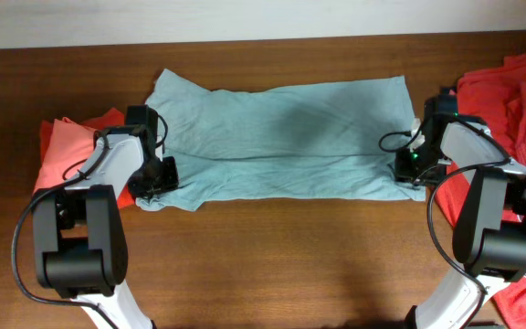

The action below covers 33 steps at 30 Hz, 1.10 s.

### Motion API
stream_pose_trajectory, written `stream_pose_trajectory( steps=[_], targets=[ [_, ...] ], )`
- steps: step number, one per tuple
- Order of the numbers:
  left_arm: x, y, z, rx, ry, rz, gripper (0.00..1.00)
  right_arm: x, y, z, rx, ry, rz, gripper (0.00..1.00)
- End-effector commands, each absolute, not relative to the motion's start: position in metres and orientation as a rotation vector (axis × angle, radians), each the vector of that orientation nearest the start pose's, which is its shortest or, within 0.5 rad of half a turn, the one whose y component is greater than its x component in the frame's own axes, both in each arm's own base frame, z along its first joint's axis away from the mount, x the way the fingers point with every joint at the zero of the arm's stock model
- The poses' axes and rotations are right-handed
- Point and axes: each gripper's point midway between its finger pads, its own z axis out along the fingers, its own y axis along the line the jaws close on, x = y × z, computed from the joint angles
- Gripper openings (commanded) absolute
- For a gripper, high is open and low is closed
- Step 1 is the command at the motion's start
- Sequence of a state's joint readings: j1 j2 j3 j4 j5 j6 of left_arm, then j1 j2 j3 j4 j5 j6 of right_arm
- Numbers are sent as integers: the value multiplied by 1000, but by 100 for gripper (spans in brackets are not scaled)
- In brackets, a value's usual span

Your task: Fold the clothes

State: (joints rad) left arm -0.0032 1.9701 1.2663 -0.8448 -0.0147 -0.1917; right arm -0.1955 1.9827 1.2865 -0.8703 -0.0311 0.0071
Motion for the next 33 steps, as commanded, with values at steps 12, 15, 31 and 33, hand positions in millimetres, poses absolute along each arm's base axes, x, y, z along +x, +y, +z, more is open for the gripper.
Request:
stream_pose_trajectory(
  steps=[12, 15, 31, 33],
  targets=[
    [270, 32, -17, -308, 3427, 335, 45, 271, -73, -14, 464, 3419, -149, 41],
    [274, 26, -19, -323, 3417, 266, 45, 270, -72, -14, 463, 3424, -147, 41],
    [348, -14, 89, -26, 3041, 103, 60, 275, -70, -16, 467, 3404, -114, 42],
    [335, -21, 99, 9, 3058, 104, 61, 277, -69, -16, 468, 3398, -108, 43]
  ],
)
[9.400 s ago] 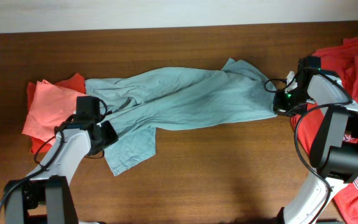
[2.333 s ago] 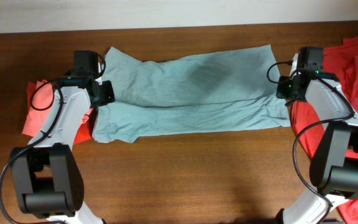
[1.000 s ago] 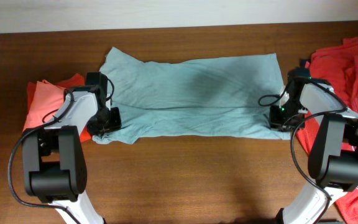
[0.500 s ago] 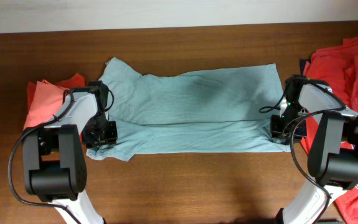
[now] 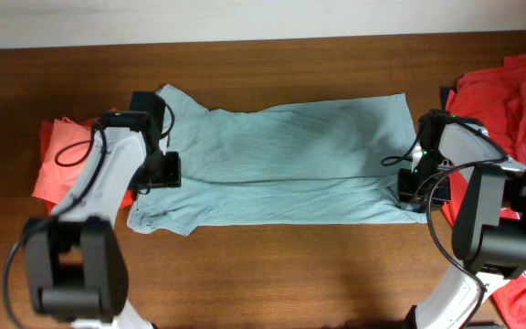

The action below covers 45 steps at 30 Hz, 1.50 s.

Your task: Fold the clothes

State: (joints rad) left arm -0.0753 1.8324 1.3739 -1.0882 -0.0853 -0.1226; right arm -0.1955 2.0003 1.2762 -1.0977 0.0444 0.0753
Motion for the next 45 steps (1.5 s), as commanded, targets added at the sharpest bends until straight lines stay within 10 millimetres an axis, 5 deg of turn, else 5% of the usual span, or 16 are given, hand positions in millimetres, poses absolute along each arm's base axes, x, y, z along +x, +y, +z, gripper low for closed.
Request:
stream_pose_trajectory(
  steps=[1, 15, 45],
  targets=[
    [326, -25, 99, 43, 3093, 111, 61, 277, -69, -16, 468, 3396, -108, 43],
    [251, -49, 48, 409, 3261, 358, 60, 281, -66, -17, 471, 3381, -71, 44],
    [248, -51, 7, 363, 3210, 330, 54, 280, -65, -17, 472, 3385, -64, 44]
  ],
)
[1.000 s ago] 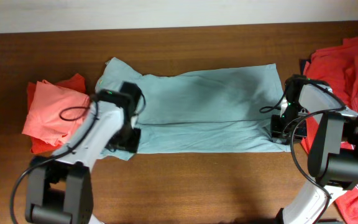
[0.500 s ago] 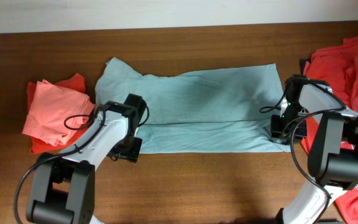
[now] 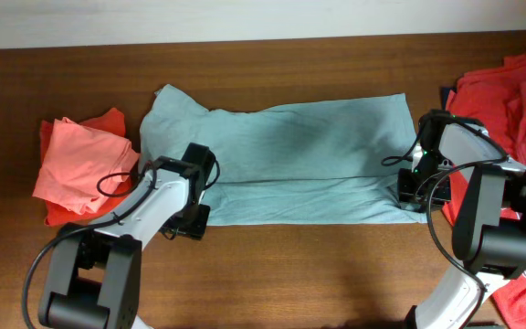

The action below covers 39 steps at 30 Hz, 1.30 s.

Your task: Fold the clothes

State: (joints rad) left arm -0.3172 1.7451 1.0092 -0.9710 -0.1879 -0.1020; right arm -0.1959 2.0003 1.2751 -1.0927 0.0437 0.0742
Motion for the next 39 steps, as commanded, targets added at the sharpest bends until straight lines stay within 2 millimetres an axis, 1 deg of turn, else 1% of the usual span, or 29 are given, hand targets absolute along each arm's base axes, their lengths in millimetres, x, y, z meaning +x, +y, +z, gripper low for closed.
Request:
stream_pose_trajectory(
  steps=[1, 6, 8, 10, 12, 20, 23, 24, 25, 27, 28, 30, 35, 39],
  targets=[
    [248, -51, 7, 362, 3207, 329, 54, 280, -65, -17, 472, 3386, -64, 44],
    [252, -53, 6, 358, 3191, 319, 54, 280, -65, -17, 472, 3386, -64, 44],
    [253, -54, 6, 357, 3189, 308, 49, 280, -65, -17, 472, 3386, -64, 44],
    [253, -57, 5, 371, 3193, 277, 46, 280, -65, -17, 472, 3386, -64, 44],
    [251, -60, 3, 372, 3202, 254, 46, 280, -65, -17, 473, 3387, -64, 44],
    [246, -58, -7, 382, 3246, 274, 45, 279, -65, -17, 473, 3390, -64, 44],
    [244, -57, -11, 385, 3259, 281, 37, 279, -65, -17, 473, 3390, -64, 44],
    [245, -57, -10, 385, 3258, 285, 32, 279, -65, -17, 473, 3390, -64, 44],
    [246, -56, -10, 386, 3252, 296, 24, 279, -65, -17, 473, 3390, -64, 44],
    [249, -56, -8, 384, 3248, 298, 10, 279, -65, -17, 473, 3390, -64, 44],
    [251, -57, -4, 384, 3247, 298, 5, 279, -65, -17, 473, 3390, -64, 44],
    [256, -57, 3, 385, 3239, 316, 1, 279, -65, -17, 473, 3390, -64, 44],
    [284, -53, 40, 366, 3172, 414, 1, 279, -65, -17, 473, 3389, -64, 44],
    [316, -60, 69, 332, 3057, 387, 0, 280, -65, -17, 473, 3389, -64, 44]
  ],
)
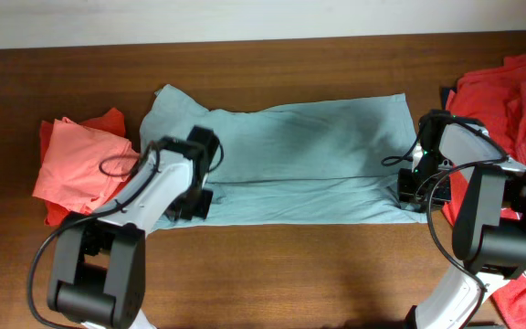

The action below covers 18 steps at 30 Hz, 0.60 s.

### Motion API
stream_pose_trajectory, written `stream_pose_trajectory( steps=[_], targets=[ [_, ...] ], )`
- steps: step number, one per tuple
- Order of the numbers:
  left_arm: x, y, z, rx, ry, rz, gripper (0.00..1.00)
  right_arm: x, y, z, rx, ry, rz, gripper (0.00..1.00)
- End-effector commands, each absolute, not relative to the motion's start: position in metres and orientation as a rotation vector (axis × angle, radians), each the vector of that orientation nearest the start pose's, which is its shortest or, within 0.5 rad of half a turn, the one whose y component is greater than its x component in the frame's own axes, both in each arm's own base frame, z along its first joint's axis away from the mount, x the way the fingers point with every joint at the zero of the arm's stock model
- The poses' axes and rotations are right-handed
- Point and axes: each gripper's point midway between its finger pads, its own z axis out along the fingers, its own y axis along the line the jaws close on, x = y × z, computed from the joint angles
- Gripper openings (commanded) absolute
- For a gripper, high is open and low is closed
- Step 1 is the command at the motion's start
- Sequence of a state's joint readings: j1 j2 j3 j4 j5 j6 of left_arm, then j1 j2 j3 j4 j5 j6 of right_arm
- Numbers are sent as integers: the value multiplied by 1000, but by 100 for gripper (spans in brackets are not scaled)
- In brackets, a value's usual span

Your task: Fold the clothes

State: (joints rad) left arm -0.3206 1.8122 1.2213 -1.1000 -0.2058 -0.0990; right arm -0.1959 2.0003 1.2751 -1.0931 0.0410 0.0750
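Observation:
A light blue shirt (309, 146) lies spread lengthwise across the middle of the brown table (318, 265), with a crease line running along it. My left gripper (196, 203) sits low over the shirt's lower left end, where the cloth is tucked inward. At the shirt's lower right corner rests my right gripper (416, 190). The wrist bodies hide both sets of fingers, so their state does not show.
A coral garment (76, 160) lies folded at the left, close to the left arm. A pile of red clothes (510, 100) sits at the right edge, behind and beside the right arm. More red cloth shows at the bottom right.
My left gripper has moved a little up and back from the shirt's front edge, still over its lower left end. The right gripper and the rest of the shirt look unchanged.
Both grippers first sat at the shirt's lower corners. Then the left was at the left sleeve edge and the shirt had shifted. Later the left gripper was further in, with the shirt's left end folded inward. Now it sits slightly higher there.

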Motion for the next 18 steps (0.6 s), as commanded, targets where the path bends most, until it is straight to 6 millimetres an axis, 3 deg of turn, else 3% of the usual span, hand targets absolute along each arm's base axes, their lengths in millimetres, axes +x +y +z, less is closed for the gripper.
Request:
stream_pose_trajectory(
  steps=[1, 4, 6, 9, 13, 18],
  targets=[
    [325, -61, 75, 324, 3025, 393, 1, 280, -65, -17, 473, 3389, -64, 44],
    [348, -55, 84, 287, 2922, 459, 0, 280, -65, -17, 473, 3389, -64, 44],
    [353, -56, 83, 276, 2909, 449, 1, 279, -65, -17, 473, 3389, -64, 44],
    [352, -55, 77, 282, 2928, 458, 6, 279, -65, -17, 473, 3389, -64, 44],
    [346, -56, 71, 295, 2965, 454, 29, 279, -65, -17, 473, 3389, -64, 44],
    [344, -57, 70, 298, 2975, 440, 32, 280, -65, -17, 473, 3389, -64, 44]
  ],
)
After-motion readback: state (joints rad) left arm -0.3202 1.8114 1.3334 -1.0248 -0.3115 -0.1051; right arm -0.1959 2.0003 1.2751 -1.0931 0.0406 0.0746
